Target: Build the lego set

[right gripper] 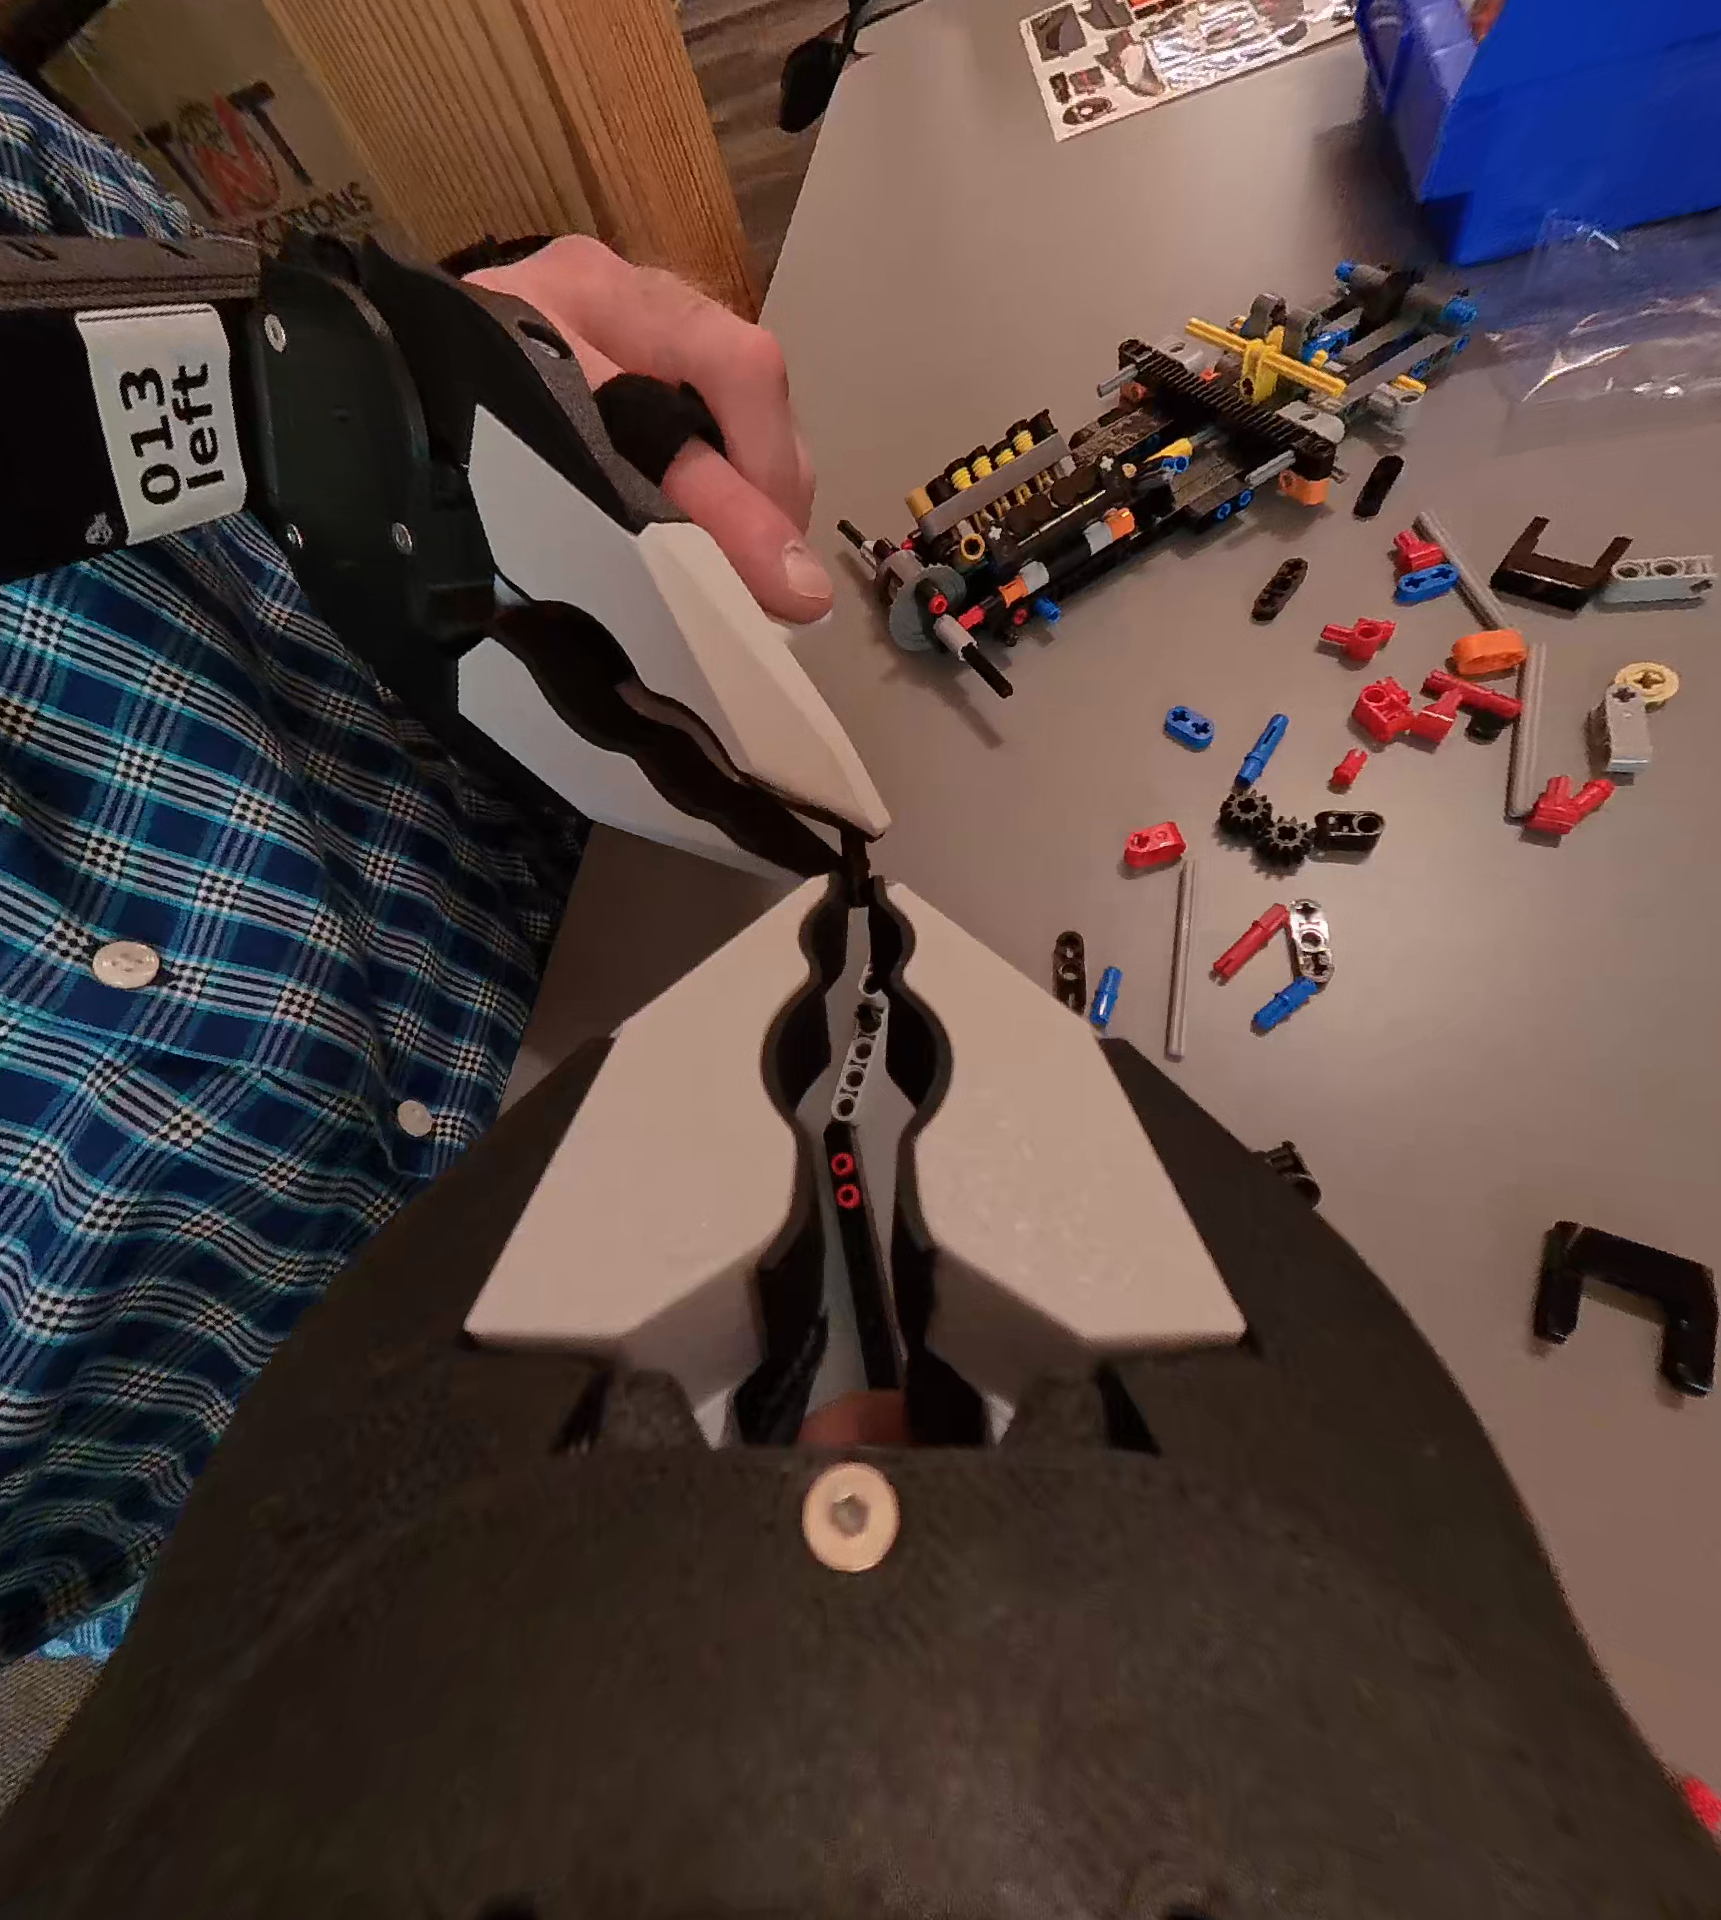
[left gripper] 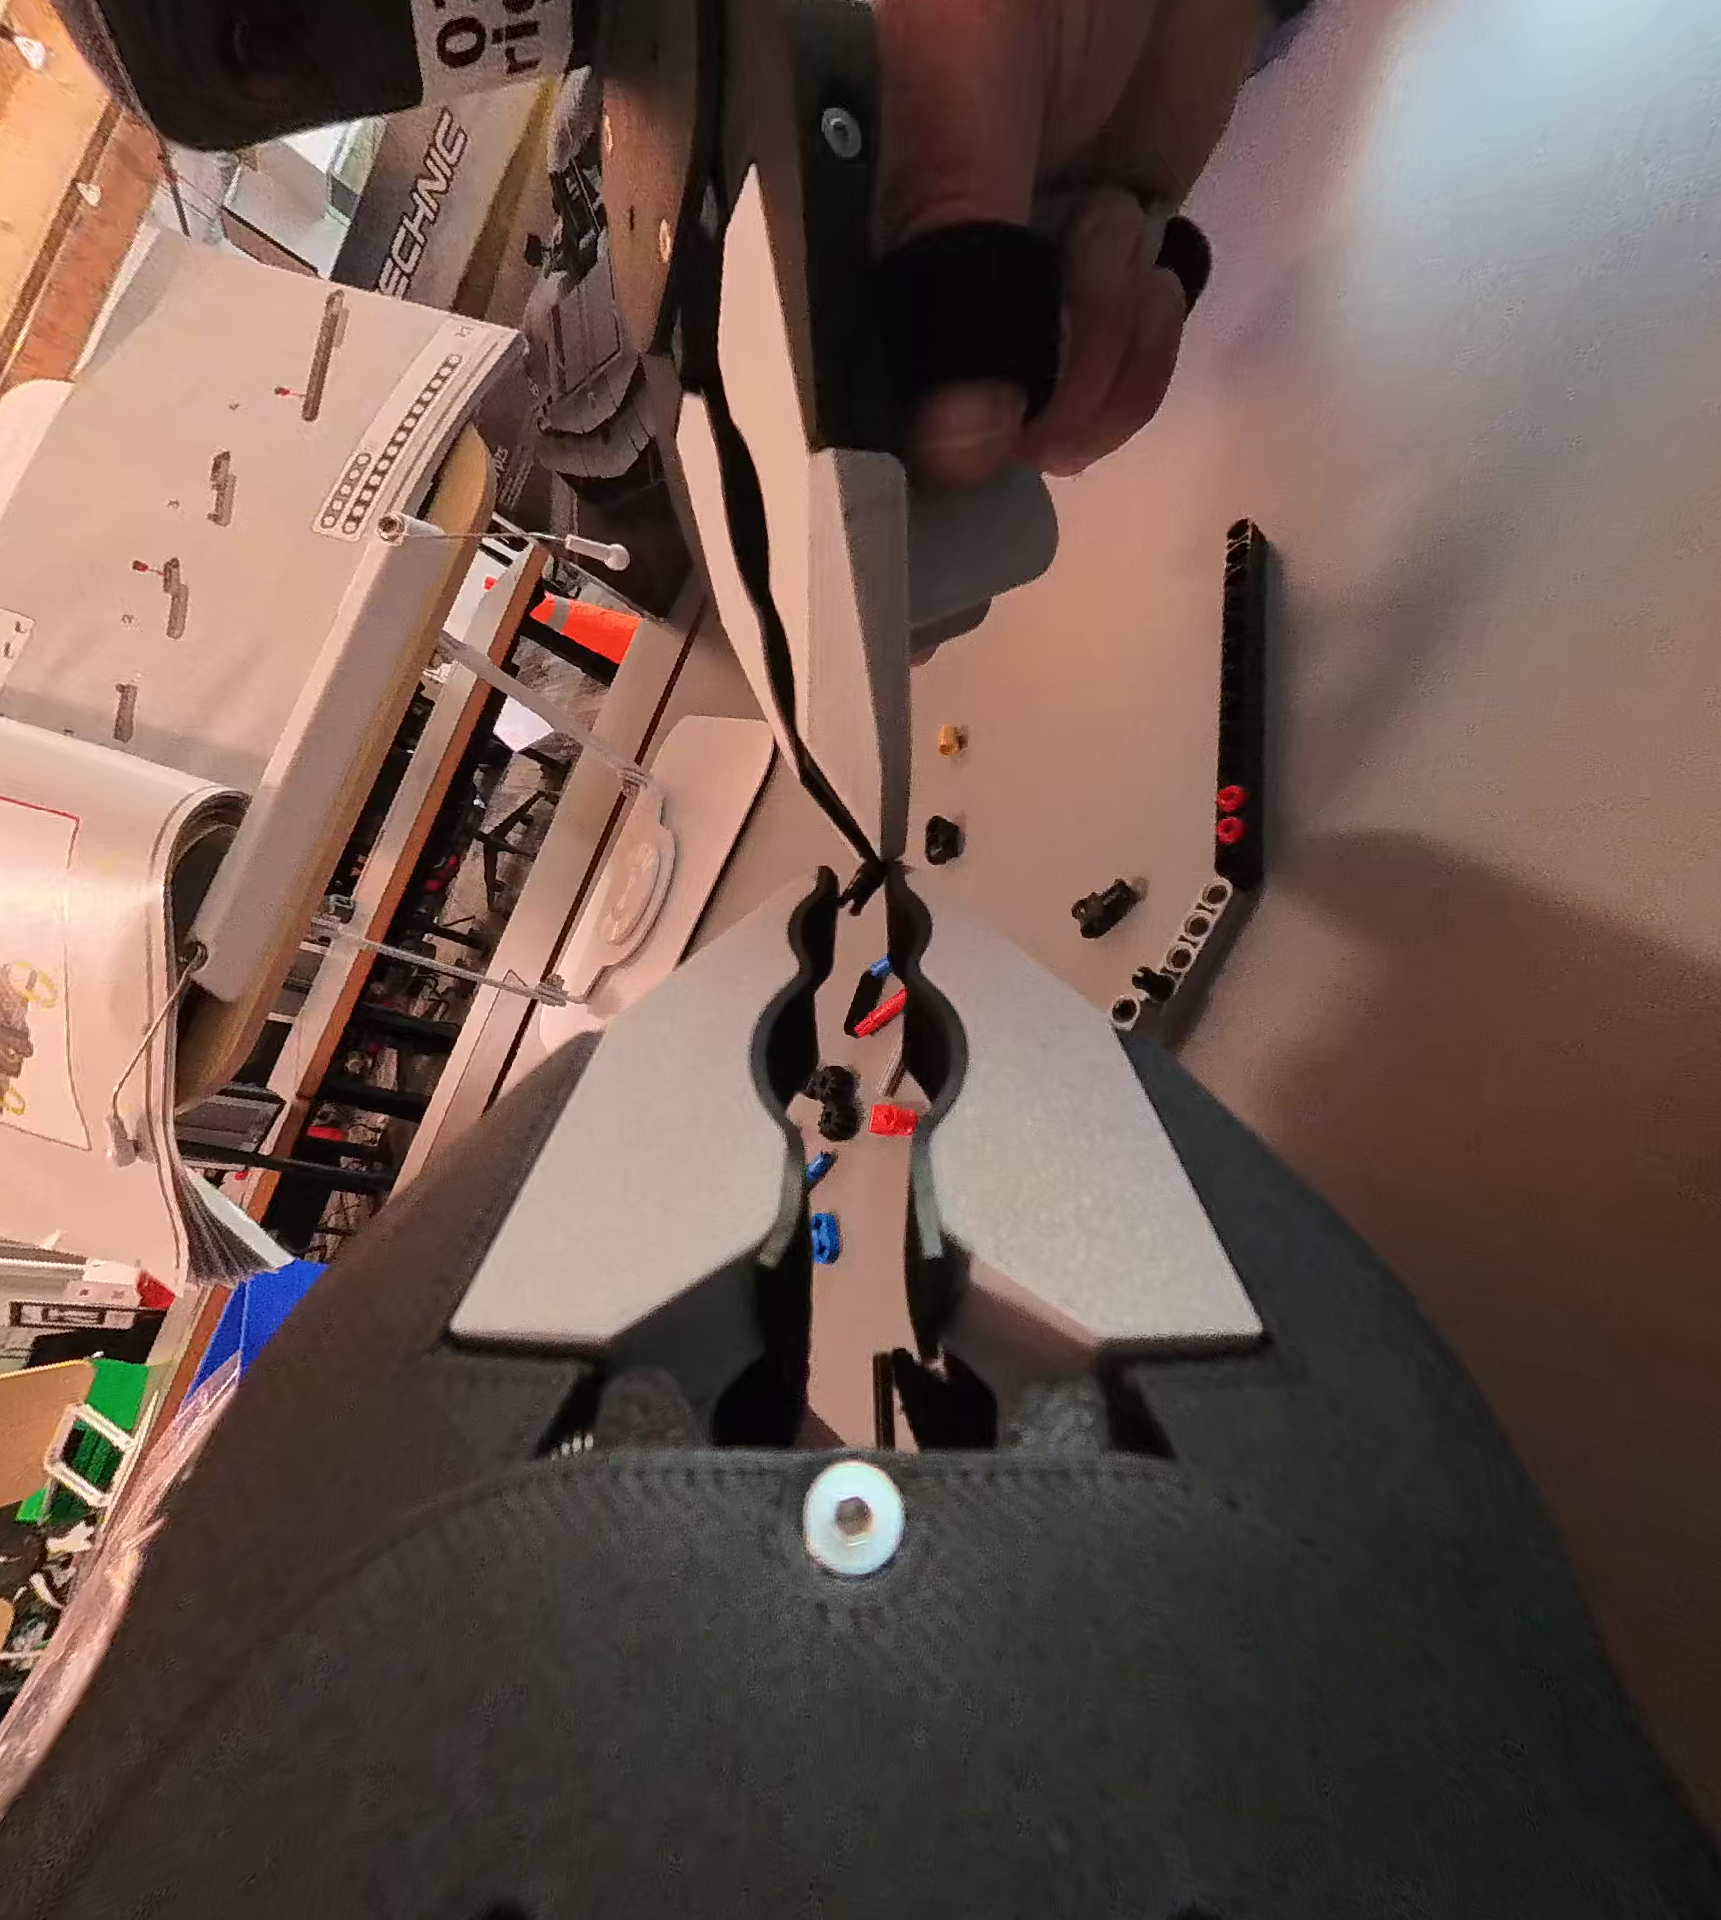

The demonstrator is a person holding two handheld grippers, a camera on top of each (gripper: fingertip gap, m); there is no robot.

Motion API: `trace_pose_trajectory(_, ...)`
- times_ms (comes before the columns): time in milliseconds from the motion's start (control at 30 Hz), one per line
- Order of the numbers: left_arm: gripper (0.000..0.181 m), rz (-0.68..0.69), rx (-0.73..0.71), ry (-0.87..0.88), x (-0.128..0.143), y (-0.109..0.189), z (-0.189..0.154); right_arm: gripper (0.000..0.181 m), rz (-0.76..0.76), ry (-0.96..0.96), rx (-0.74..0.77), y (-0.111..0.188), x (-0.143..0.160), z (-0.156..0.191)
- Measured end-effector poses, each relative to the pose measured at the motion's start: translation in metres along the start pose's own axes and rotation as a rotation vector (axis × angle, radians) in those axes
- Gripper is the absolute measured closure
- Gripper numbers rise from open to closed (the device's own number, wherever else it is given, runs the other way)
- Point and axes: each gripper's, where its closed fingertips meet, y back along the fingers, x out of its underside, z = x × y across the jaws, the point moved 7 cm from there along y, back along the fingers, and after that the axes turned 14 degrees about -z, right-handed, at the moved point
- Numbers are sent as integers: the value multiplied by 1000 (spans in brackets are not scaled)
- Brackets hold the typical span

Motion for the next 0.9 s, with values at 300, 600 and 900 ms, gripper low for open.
trace_pose_trajectory(300,178,-97,-56,195,-3,2,10,179,-180,-24,12,8,-11,2)
trace_pose_trajectory(600,180,-163,-76,225,-11,5,13,175,-211,69,56,13,-15,14)
trace_pose_trajectory(900,179,-186,-83,245,-17,6,9,179,-225,73,50,16,-13,23)
